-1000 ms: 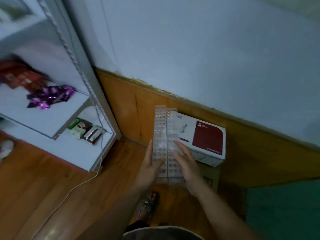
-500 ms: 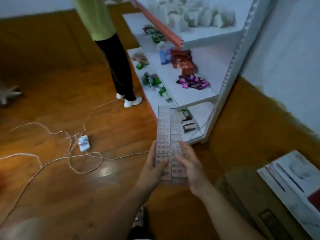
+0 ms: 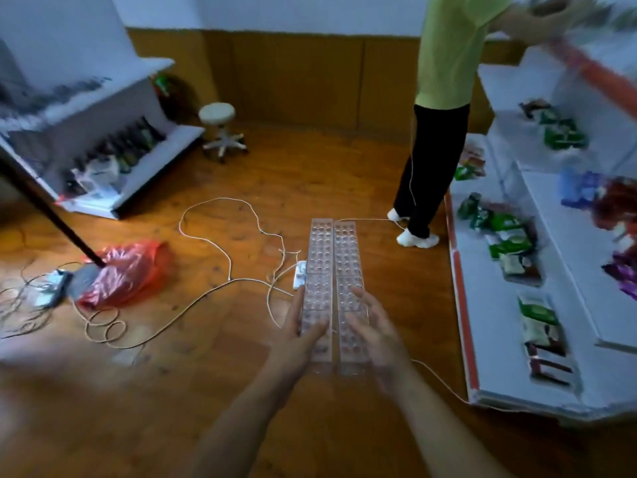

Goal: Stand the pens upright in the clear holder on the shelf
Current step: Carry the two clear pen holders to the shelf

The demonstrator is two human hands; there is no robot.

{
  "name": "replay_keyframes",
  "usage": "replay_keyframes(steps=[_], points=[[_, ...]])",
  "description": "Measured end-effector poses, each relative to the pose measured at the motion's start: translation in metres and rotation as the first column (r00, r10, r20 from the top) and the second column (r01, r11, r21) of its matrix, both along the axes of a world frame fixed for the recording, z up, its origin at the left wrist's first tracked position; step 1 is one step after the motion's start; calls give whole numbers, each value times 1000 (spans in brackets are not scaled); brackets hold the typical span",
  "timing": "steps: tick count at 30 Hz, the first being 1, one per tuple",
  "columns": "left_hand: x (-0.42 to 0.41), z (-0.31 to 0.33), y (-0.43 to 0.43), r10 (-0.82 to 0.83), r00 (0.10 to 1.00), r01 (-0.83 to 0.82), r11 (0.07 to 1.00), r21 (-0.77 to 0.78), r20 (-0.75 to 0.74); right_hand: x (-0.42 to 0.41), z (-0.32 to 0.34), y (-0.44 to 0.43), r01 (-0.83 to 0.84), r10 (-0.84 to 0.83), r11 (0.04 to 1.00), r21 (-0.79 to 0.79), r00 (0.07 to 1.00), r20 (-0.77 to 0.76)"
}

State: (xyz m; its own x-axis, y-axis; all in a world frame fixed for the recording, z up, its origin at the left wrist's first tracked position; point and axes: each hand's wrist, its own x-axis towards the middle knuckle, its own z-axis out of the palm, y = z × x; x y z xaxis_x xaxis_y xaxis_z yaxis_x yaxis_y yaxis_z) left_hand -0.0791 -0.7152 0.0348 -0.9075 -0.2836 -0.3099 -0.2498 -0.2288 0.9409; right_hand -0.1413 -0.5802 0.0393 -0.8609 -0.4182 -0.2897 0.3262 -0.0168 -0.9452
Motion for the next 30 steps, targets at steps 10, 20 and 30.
replay_keyframes(steps=[10, 20, 30], points=[[-106, -15, -112, 240, 970, -240, 971, -24, 25, -142, -23, -123, -138, 140, 990, 38, 989, -51], [-211, 2, -213, 504, 859, -508, 860, 39, 89, -283, -24, -245, -354, 355, 935, 19, 934, -39], [-282, -26, -384, 600, 800, -601, 799, 18, 30, -364, -47, -446, -505, 505, 863, 16, 863, -15]])
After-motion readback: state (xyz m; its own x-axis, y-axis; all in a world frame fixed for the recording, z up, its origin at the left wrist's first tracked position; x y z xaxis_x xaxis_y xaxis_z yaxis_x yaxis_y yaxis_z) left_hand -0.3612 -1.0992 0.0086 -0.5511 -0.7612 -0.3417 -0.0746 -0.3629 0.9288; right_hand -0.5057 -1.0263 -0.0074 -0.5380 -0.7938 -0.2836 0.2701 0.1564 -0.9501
